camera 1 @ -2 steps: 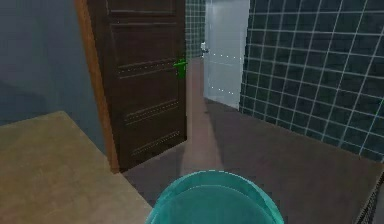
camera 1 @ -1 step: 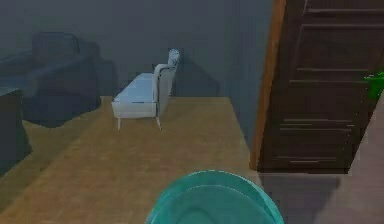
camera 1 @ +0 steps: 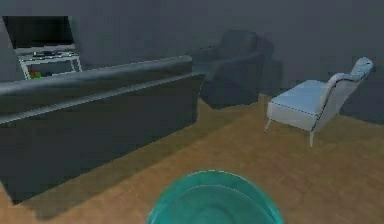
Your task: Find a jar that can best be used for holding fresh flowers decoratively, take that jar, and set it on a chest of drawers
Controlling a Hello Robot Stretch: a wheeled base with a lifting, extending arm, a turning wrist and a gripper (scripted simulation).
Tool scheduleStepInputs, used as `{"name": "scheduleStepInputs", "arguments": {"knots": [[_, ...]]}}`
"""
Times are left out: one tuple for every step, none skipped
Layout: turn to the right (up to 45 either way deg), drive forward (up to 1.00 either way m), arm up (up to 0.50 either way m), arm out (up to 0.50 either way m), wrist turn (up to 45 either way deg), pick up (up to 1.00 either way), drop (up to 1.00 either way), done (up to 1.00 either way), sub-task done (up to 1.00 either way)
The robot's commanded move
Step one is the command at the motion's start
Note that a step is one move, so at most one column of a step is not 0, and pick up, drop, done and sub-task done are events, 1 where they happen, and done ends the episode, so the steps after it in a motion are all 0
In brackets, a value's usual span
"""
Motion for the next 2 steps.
{"name": "scheduleStepInputs", "arguments": {"knots": [[-45.0, 0.00, 0.00, 0.00, 0.0, 0.00, 0.00, 0.00, 0.00], [0.0, 0.05, 0.00, 0.00, 0.0, 0.00, 0.00, 0.00, 0.00]]}}
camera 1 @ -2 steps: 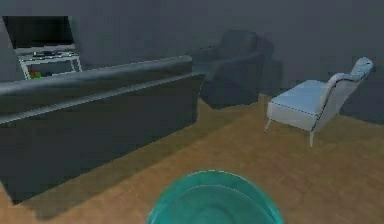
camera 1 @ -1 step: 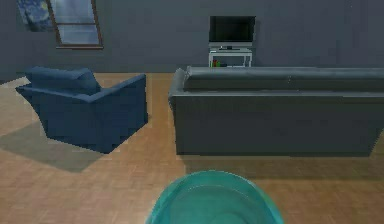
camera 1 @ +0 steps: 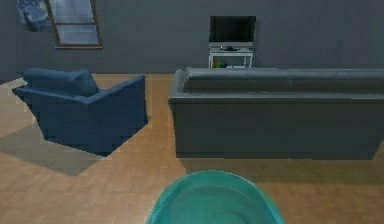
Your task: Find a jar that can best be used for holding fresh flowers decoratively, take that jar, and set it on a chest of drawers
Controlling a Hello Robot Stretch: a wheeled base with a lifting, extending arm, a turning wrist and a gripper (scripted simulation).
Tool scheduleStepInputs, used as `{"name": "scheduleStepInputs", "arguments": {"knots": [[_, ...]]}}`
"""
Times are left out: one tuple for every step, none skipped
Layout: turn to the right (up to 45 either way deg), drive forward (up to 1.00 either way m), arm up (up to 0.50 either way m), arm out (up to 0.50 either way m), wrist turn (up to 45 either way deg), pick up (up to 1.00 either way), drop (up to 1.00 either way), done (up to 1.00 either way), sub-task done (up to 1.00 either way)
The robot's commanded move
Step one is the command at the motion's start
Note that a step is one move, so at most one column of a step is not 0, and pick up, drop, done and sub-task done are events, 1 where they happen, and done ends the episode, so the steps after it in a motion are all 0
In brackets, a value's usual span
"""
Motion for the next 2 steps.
{"name": "scheduleStepInputs", "arguments": {"knots": [[45.0, 0.00, 0.00, 0.00, 0.0, 0.00, 0.00, 0.00, 0.00], [36.0, 0.00, 0.00, 0.00, 0.0, 0.00, 0.00, 0.00, 0.00]]}}
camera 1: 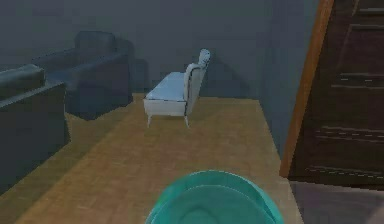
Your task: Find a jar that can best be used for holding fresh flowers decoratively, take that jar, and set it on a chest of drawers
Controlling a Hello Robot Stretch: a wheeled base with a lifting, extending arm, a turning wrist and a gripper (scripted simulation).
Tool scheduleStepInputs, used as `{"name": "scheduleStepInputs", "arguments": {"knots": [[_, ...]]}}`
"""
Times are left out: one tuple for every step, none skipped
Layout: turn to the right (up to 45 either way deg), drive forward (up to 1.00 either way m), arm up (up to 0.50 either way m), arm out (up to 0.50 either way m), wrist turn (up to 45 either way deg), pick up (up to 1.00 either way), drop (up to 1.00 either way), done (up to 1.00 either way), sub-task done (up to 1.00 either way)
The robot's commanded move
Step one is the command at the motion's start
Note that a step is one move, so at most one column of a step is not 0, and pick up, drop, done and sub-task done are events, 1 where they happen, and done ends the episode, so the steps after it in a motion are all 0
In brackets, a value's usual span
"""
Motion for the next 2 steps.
{"name": "scheduleStepInputs", "arguments": {"knots": [[0.0, 0.15, 0.00, 0.00, 0.0, 0.00, 0.00, 0.00, 0.00], [45.0, 0.00, 0.00, 0.00, 0.0, 0.00, 0.00, 0.00, 0.00]]}}
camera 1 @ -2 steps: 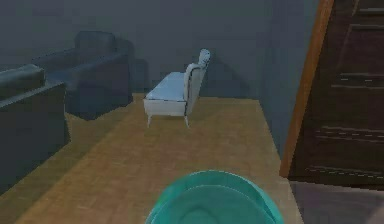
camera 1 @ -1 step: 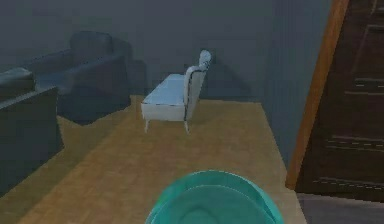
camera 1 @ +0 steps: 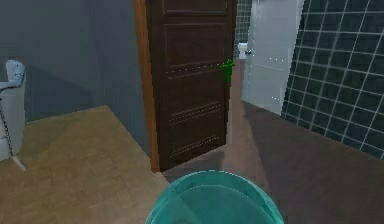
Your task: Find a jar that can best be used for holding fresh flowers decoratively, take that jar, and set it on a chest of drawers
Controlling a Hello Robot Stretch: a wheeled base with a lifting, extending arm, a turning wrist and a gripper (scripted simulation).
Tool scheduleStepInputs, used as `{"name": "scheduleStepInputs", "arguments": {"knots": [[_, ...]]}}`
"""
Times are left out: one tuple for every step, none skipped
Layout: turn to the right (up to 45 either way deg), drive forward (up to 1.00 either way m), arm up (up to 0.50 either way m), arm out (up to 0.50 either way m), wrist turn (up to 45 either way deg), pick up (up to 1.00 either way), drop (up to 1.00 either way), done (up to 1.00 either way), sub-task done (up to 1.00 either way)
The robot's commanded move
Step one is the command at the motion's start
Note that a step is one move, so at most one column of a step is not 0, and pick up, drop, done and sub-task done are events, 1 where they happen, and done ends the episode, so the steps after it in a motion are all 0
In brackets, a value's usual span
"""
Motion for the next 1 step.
{"name": "scheduleStepInputs", "arguments": {"knots": [[24.0, 0.00, 0.00, 0.00, 0.0, 0.00, 0.00, 0.00, 0.00]]}}
